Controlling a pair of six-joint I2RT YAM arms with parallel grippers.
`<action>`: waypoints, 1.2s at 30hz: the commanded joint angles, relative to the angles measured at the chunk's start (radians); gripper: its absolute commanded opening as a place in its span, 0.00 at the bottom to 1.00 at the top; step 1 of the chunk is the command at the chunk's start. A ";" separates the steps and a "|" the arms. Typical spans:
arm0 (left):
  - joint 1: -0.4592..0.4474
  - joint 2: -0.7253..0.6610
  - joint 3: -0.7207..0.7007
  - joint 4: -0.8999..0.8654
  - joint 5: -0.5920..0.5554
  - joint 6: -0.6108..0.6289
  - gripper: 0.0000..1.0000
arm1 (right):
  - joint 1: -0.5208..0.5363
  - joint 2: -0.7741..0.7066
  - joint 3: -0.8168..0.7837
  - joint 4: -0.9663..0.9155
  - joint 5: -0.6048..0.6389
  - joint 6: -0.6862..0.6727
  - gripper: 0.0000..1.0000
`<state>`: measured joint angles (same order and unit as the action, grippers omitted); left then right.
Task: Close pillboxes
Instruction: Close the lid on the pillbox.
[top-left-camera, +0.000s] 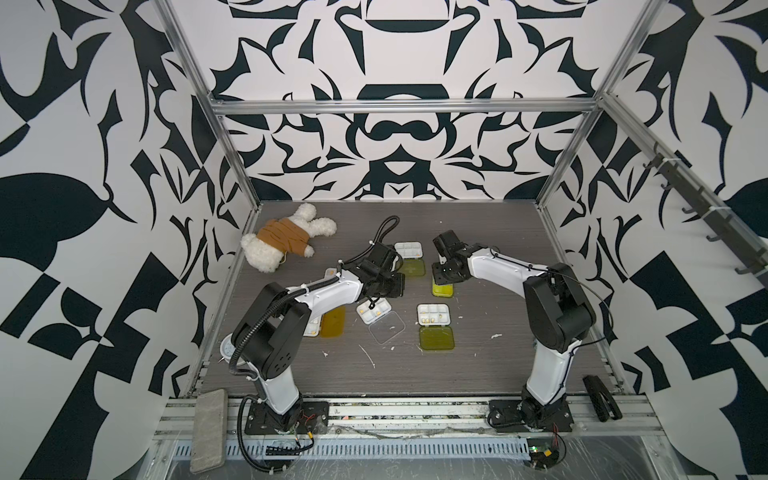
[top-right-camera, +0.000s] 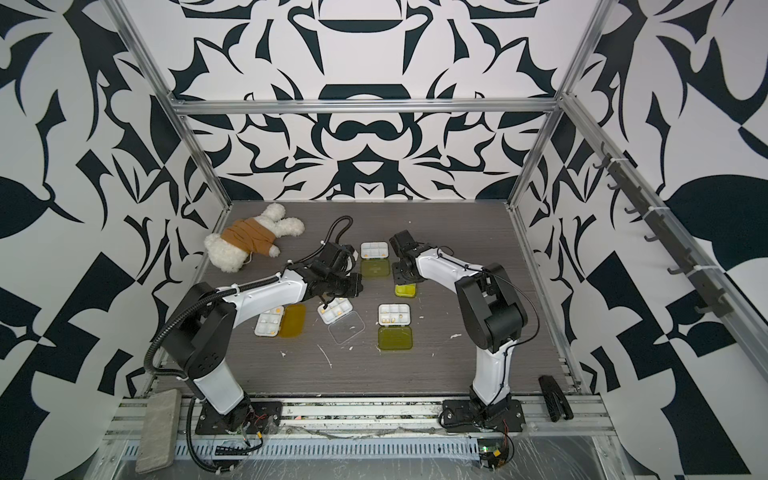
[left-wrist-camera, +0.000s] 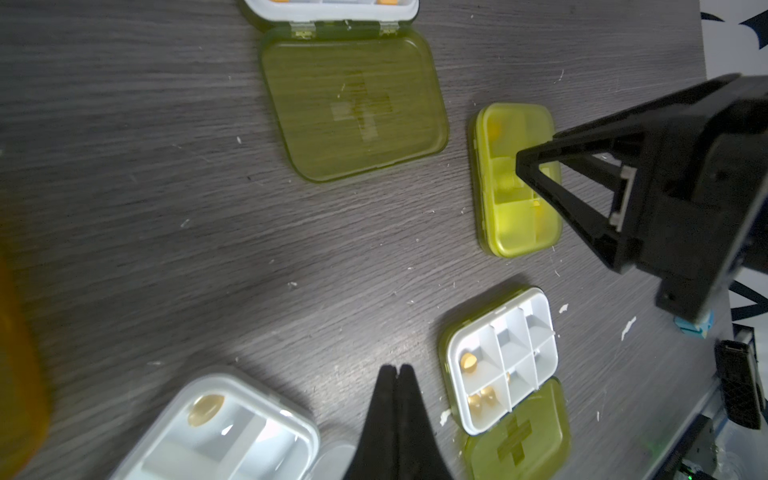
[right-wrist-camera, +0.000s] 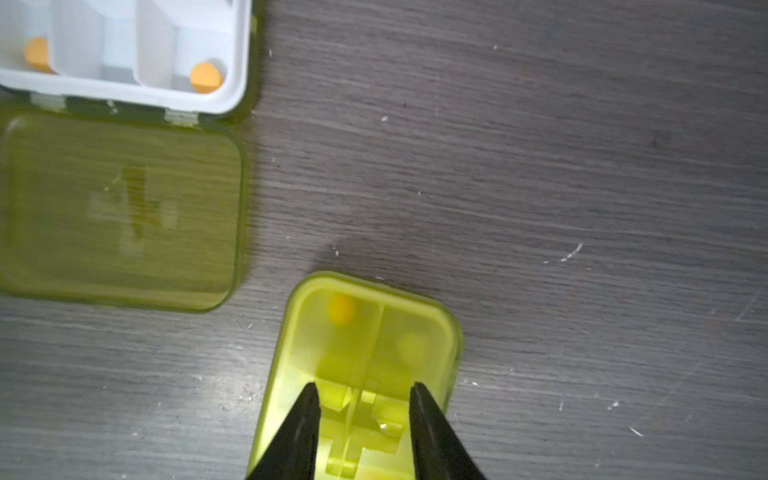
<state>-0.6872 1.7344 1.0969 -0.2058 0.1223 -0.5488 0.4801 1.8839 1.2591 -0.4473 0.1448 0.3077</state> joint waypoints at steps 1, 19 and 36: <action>0.005 -0.013 -0.008 -0.007 -0.008 0.010 0.02 | 0.006 0.006 -0.051 -0.040 0.016 0.001 0.39; 0.005 -0.017 -0.079 0.066 0.014 -0.022 0.01 | 0.047 0.039 -0.171 -0.050 0.091 0.078 0.33; 0.005 -0.111 -0.115 0.063 0.003 -0.006 0.01 | 0.058 0.021 0.107 -0.194 0.092 0.007 0.37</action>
<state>-0.6872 1.6501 0.9905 -0.1383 0.1299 -0.5594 0.5327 1.9041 1.3018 -0.5049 0.2317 0.3550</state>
